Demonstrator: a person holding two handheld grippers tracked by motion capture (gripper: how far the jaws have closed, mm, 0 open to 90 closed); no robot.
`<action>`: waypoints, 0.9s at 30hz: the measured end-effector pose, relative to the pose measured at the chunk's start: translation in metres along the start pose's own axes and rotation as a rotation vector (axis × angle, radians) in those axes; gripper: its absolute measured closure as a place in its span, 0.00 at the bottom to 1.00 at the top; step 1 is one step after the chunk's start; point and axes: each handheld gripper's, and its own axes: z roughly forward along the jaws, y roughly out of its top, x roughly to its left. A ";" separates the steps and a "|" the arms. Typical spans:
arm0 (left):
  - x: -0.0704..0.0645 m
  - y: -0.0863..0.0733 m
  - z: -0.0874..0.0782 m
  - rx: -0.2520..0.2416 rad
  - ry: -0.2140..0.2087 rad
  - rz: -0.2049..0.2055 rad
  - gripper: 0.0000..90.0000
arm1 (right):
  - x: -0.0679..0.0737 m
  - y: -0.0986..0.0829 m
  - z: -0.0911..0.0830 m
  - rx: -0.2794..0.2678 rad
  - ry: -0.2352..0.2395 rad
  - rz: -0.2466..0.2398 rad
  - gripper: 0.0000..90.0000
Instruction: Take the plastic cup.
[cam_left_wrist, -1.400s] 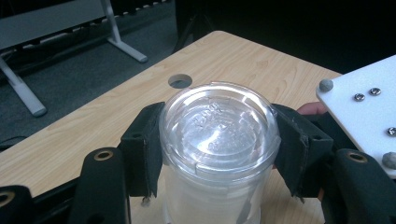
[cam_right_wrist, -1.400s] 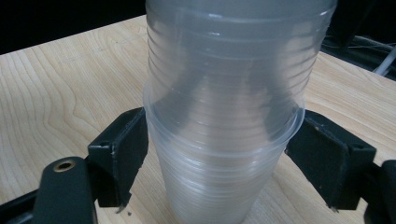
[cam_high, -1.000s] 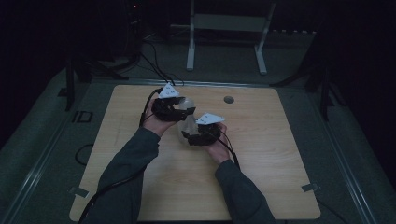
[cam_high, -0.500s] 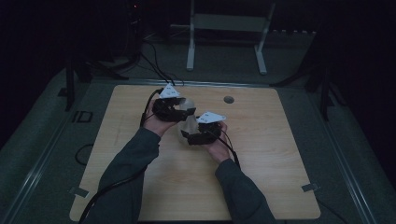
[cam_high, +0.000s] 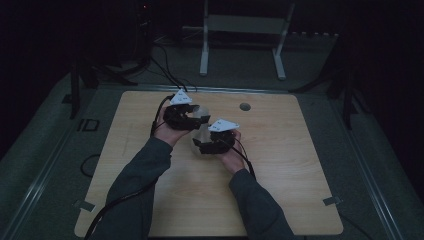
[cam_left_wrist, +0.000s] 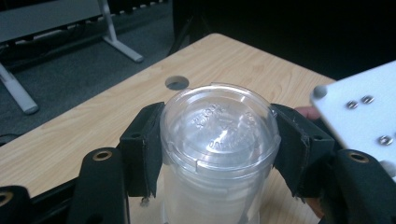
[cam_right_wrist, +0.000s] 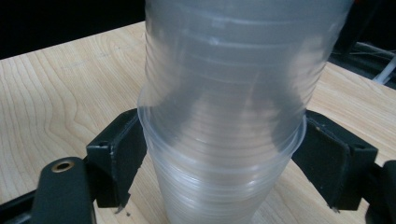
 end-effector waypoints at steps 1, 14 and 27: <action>0.000 0.001 -0.001 -0.005 -0.001 0.002 0.43 | 0.000 0.000 0.000 0.001 0.001 0.001 0.23; 0.000 0.013 -0.014 -0.041 -0.001 0.011 0.45 | 0.000 -0.003 0.001 0.017 0.010 0.002 0.22; -0.002 0.029 -0.028 -0.073 0.011 0.035 0.45 | 0.002 -0.003 -0.008 0.011 0.010 -0.001 0.17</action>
